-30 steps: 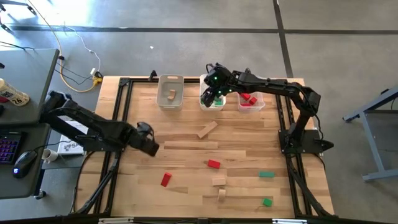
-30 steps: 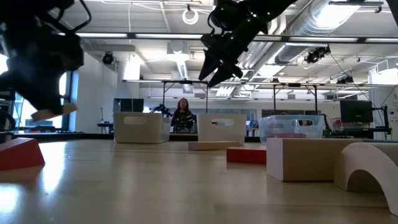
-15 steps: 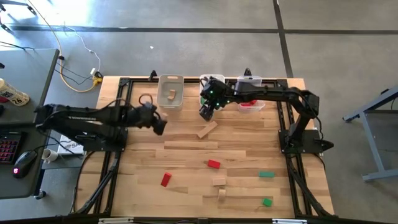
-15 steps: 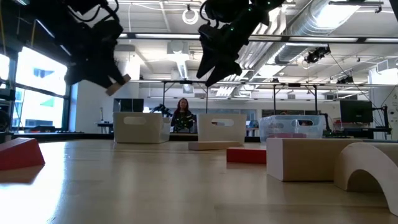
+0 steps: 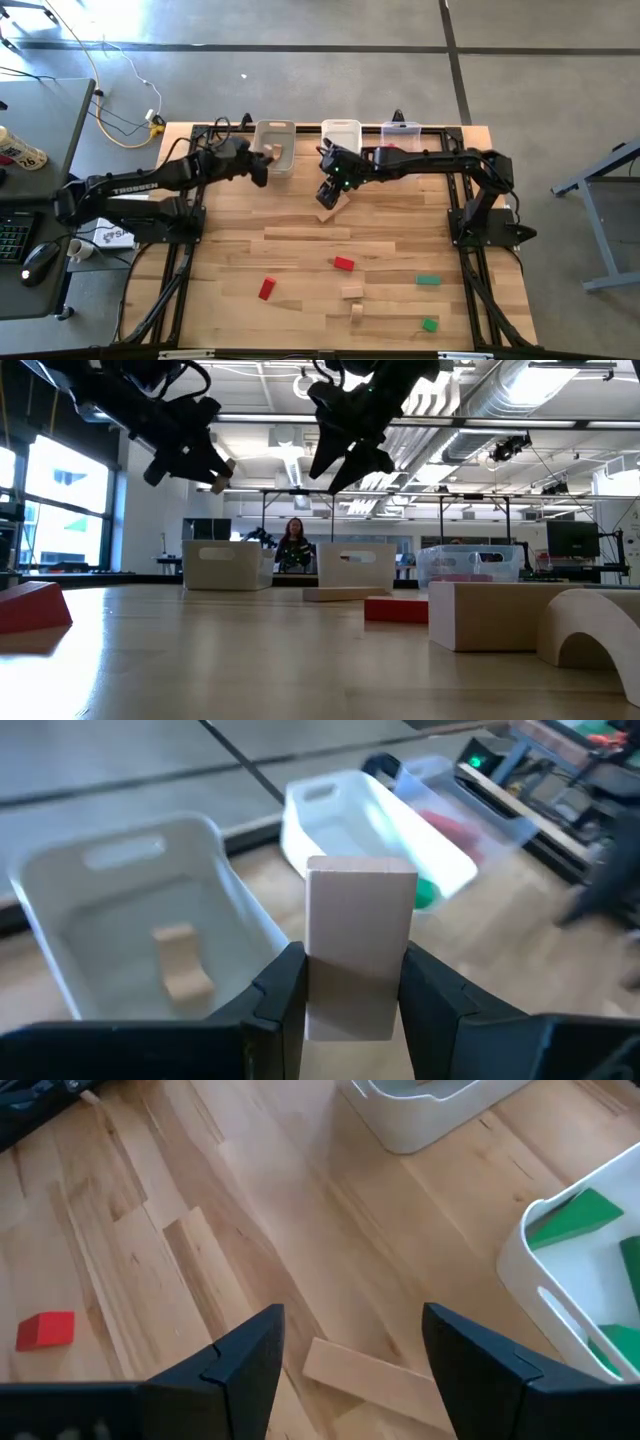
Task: Sort & place blocks by color
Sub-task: Put the brown triangular block into the gray bin
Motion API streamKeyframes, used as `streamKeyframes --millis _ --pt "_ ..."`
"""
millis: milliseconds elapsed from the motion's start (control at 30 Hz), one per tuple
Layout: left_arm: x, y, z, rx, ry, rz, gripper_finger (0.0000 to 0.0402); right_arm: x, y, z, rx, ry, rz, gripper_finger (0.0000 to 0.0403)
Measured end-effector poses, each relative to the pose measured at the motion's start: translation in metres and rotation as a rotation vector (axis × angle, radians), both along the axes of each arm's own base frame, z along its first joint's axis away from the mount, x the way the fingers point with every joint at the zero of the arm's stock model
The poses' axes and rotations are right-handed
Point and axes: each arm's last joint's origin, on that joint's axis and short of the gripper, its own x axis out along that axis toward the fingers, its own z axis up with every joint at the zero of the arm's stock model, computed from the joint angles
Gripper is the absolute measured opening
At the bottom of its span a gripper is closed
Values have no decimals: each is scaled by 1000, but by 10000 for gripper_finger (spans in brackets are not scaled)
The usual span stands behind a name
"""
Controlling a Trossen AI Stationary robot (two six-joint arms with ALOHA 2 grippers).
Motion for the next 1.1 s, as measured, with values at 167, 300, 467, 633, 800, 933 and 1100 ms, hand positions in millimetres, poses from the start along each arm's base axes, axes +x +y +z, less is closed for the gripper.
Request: streamKeyframes --millis 167,300,467,633,800,933,1100 --pt "-2 19 -3 22 49 13 97 2 14 0 -21 0 -16 224" --pt "1 35 -7 15 109 5 97 2 21 0 -15 -2 -22 224" --pt "8 54 -17 -31 167 14 97 3 29 0 -5 -4 -15 224" --pt "13 68 -29 -108 192 34 110 2 36 -1 24 8 -33 224" --pt "16 78 -37 -164 192 43 128 -1 44 -3 49 44 -45 224" --pt "20 83 -40 -176 209 42 129 -5 53 -6 60 87 -45 224" --pt "22 85 -40 -179 209 42 138 -7 62 -7 33 108 -39 224"
